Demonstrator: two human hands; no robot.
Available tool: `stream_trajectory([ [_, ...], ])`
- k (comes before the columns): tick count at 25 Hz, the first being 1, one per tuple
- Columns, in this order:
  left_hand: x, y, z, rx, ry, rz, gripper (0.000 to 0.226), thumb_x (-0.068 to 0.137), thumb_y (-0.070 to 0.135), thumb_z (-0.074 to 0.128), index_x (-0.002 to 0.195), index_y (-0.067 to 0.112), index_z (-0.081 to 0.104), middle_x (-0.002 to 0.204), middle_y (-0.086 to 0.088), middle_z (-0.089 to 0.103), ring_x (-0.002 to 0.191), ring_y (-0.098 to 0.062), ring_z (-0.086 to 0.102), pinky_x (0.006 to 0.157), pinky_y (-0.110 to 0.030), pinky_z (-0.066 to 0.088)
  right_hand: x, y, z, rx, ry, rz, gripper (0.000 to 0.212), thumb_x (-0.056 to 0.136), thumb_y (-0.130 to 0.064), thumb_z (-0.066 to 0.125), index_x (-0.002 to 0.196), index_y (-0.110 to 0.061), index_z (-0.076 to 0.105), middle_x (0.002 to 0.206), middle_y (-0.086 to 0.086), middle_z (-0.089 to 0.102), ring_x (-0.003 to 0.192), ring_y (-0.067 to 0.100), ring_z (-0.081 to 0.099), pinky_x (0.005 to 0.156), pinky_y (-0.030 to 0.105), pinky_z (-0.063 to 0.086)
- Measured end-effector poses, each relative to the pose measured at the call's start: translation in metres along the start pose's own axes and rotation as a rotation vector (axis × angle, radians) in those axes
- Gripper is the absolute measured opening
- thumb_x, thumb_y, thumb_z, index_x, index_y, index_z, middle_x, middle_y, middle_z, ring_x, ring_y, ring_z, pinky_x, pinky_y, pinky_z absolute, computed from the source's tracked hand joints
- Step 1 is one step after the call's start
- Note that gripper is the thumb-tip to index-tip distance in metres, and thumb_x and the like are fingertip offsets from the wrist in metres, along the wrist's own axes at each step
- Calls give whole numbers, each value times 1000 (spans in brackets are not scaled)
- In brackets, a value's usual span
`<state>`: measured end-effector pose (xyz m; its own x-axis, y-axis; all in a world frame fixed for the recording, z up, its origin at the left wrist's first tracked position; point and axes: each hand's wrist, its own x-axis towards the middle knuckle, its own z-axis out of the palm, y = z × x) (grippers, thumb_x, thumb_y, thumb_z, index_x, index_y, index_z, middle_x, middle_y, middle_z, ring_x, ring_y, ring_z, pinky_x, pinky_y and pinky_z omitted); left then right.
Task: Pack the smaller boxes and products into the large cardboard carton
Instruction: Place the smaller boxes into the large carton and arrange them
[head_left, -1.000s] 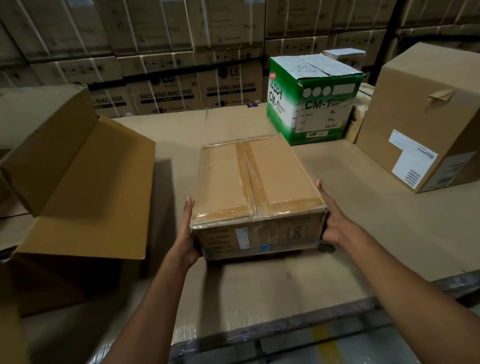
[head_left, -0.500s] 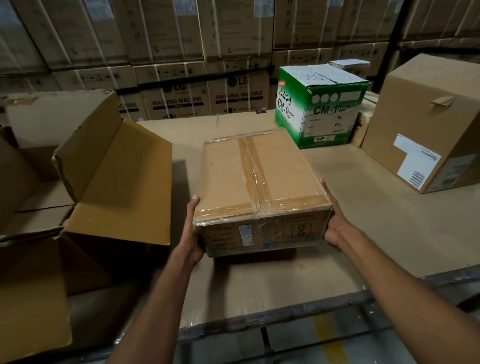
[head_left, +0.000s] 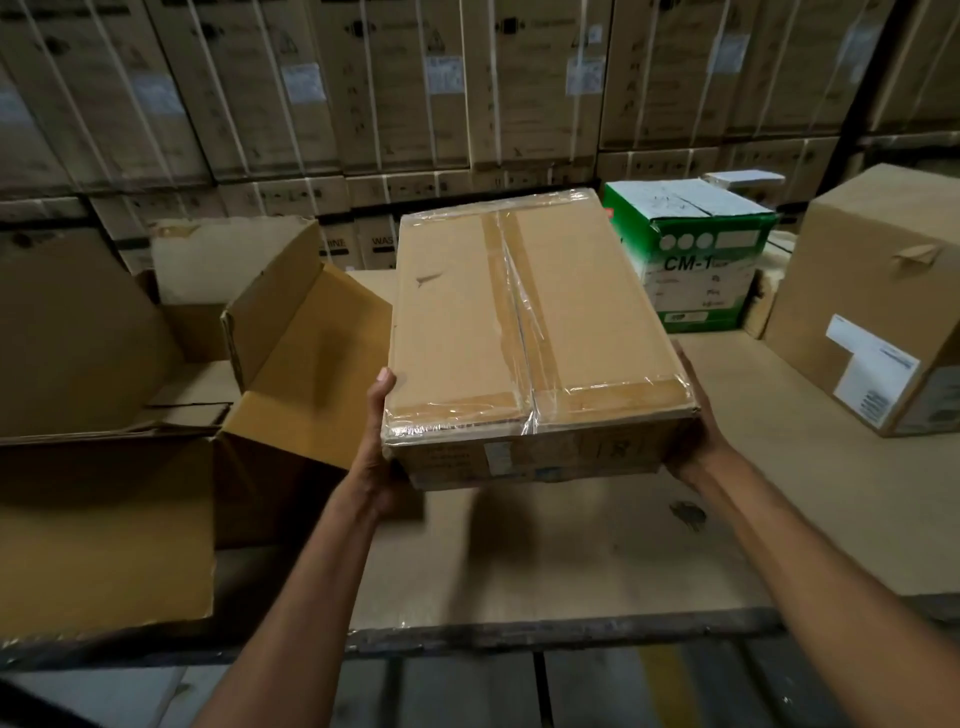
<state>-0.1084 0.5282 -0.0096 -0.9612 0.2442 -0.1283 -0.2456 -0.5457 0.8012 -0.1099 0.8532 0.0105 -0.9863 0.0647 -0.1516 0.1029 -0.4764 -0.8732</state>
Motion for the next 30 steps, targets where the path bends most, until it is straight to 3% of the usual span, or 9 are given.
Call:
stream_trajectory([
  [2, -6, 29, 5, 36, 24, 135, 77, 100, 68, 35, 150, 11, 48, 142, -21, 59, 122, -36, 64, 93, -48, 57, -6, -27, 22, -66, -61, -64, 51, 102, -60, 44, 90, -31, 85, 100, 1, 79, 94, 21, 74, 87, 39, 54],
  [6, -26, 86, 8, 195, 19, 286, 75, 101, 66, 32, 153, 13, 43, 149, -21, 53, 131, -37, 56, 105, -49, 48, -23, -79, 70, -137, -340, -33, 73, 96, -78, 30, 129, -29, 73, 137, 10, 67, 126, 32, 64, 107, 49, 45],
  [9, -44, 126, -4, 211, -16, 359, 74, 101, 65, 34, 154, 13, 42, 150, -20, 52, 132, -38, 54, 107, -51, 47, -37, -98, 112, -153, -388, -4, 68, 97, -71, 43, 140, -24, 65, 140, 13, 65, 127, 33, 63, 110, 50, 44],
  [12, -58, 165, -19, 231, -47, 378, 77, 99, 68, 33, 155, 15, 40, 155, -22, 44, 142, -43, 42, 119, -59, 32, -50, -101, 159, -192, -337, -68, 54, 96, -63, 51, 122, -23, 77, 128, 12, 72, 109, 29, 71, 104, 45, 50],
  [15, -72, 208, -46, 246, -57, 365, 83, 97, 72, 32, 158, 14, 36, 159, -23, 39, 147, -47, 33, 121, -62, 24, -60, -85, 206, -180, -303, -94, 53, 94, -63, 55, 108, -21, 82, 129, 13, 71, 106, 29, 70, 113, 46, 43],
  [20, -101, 282, -94, 270, -104, 409, 75, 99, 71, 24, 143, 19, 57, 144, -17, 59, 126, -37, 60, 105, -51, 51, -72, -55, 294, -118, -330, -138, 54, 94, -64, 55, 121, -20, 73, 128, 12, 72, 109, 29, 70, 107, 44, 49],
  [25, -118, 342, -155, 255, -33, 429, 77, 97, 73, 32, 150, 21, 50, 149, -15, 55, 130, -35, 58, 106, -50, 48, -70, -31, 379, -171, -401, -162, 57, 95, -67, 50, 118, -23, 77, 122, 12, 74, 104, 29, 73, 96, 42, 55],
  [30, -127, 368, -206, 243, 49, 405, 76, 95, 74, 32, 145, 23, 57, 134, -11, 68, 107, -29, 71, 89, -43, 56, -53, -14, 444, -300, -450, -123, 60, 90, -74, 51, 110, -25, 78, 114, 14, 76, 94, 30, 75, 86, 40, 58],
])
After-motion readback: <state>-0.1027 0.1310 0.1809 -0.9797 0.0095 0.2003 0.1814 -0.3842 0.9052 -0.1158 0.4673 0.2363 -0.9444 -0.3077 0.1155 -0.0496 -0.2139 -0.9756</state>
